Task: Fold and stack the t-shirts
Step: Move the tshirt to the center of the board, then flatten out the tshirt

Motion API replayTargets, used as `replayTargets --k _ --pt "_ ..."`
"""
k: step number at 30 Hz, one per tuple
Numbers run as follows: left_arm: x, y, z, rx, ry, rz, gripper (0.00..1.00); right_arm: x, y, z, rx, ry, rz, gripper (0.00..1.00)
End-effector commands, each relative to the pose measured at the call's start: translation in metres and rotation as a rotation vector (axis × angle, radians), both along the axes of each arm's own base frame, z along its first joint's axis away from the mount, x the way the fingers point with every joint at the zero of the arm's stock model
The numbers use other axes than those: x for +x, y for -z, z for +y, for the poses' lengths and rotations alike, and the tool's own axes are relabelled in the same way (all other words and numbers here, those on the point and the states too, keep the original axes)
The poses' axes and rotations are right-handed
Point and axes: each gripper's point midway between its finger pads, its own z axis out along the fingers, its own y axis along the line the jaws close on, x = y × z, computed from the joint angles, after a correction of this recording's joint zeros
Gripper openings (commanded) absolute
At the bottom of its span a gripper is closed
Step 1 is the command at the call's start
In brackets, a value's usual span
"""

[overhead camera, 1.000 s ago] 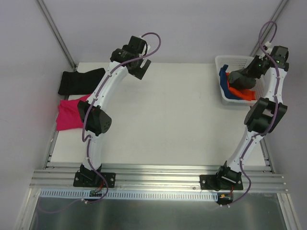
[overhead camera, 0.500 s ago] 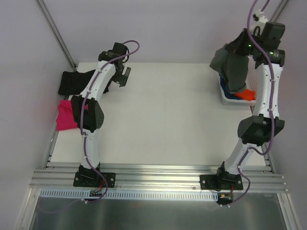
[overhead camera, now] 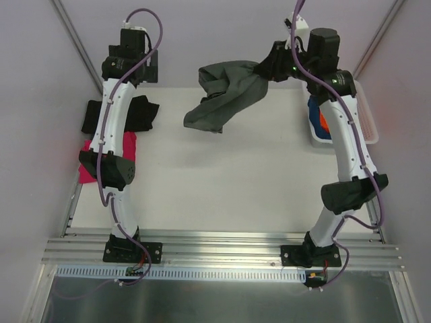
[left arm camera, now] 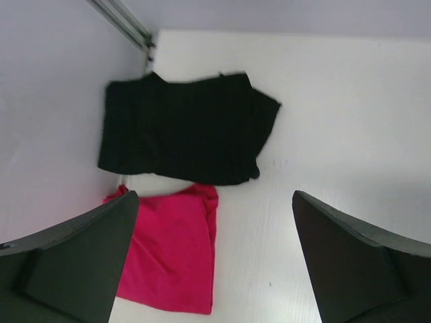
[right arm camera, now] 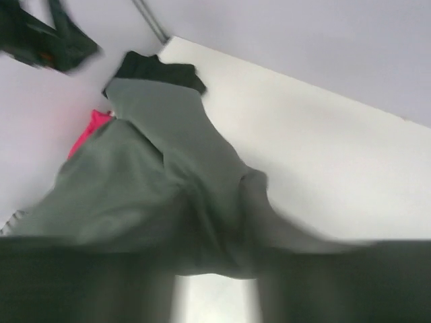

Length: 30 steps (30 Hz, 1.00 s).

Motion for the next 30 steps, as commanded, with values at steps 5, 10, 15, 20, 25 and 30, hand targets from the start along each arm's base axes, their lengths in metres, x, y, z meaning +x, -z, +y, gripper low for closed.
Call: replayTargets --k 5,10,15,20,25,30 --pt "-0.001 -0.100 0.024 0.036 -0.082 -0.299 0.99 -0.031 0.111 -0.056 -0.029 0.065 0.348 0.97" --pt "0.000 -0.084 0.018 0.023 -0.049 -0.254 0.99 -0.017 0.113 -0.054 -0.033 0.061 0.356 0.97" --pt "-0.006 -0.058 0.022 0.136 0.014 -0.140 0.99 -0.007 0.166 -0.021 -0.182 0.030 0.433 0.97" --pt "-0.018 -0.066 0.035 0.182 -0.032 -0.139 0.99 -0.026 0.214 0.033 -0.474 -0.176 0.419 0.97" --pt "-0.028 -0.081 0.032 0.138 -0.054 -0.178 0.99 -0.041 0.248 0.081 -0.539 -0.342 0.409 0.97" --pt "-0.033 -0.094 0.036 0.142 -0.074 -0.211 0.99 -0.066 0.276 0.113 -0.559 -0.467 0.449 0.95"
